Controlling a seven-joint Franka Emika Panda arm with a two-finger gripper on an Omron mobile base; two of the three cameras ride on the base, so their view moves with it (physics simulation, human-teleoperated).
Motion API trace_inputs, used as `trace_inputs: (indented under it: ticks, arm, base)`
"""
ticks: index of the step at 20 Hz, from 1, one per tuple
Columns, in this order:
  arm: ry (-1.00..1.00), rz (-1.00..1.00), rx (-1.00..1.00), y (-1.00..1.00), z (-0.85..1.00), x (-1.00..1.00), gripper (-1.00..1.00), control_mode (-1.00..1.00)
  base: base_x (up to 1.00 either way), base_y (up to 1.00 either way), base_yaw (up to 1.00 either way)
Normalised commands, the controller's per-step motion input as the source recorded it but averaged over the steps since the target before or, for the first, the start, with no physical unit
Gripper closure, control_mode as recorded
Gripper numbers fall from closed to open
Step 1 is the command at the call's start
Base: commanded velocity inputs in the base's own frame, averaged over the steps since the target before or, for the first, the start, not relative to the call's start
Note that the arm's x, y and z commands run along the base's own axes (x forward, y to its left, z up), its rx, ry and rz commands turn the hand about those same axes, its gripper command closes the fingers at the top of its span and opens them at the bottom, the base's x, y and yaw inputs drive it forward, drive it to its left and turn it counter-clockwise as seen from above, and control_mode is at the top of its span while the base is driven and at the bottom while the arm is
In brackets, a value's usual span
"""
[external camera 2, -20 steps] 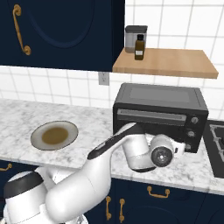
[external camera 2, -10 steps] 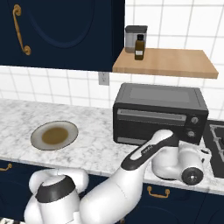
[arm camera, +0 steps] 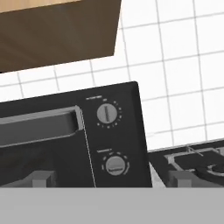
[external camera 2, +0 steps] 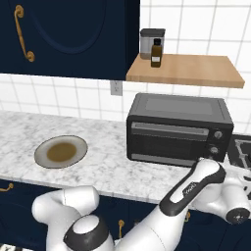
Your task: Pick up the kebab skewer and baguette bread, and place them inside the toaster oven. Close the toaster oven door and start by setting the timer.
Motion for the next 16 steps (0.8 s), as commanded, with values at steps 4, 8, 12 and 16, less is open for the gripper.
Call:
trace_inputs:
  ticks: [4,8,12,16]
  arm:
    - [-0.16,0.00,-0.03,0.00,0.00,0.21,-1.00,-1.00]
    - [-0.09,0.00,-0.05,0.00,0.00,0.36,-1.00,-1.00]
    - [-0.03,0.00,-0.06,-0.07,0.00,0.36,-1.00,-1.00]
    - [0.00,0.00,-0.05,-0.26,0.07,0.20,-1.00,-1.00]
  base:
    - [0.00,0.00,0.00]
    - [0.00,0.00,0.00]
    - [0.00,0.00,0.00]
    - [0.00,0.00,0.00]
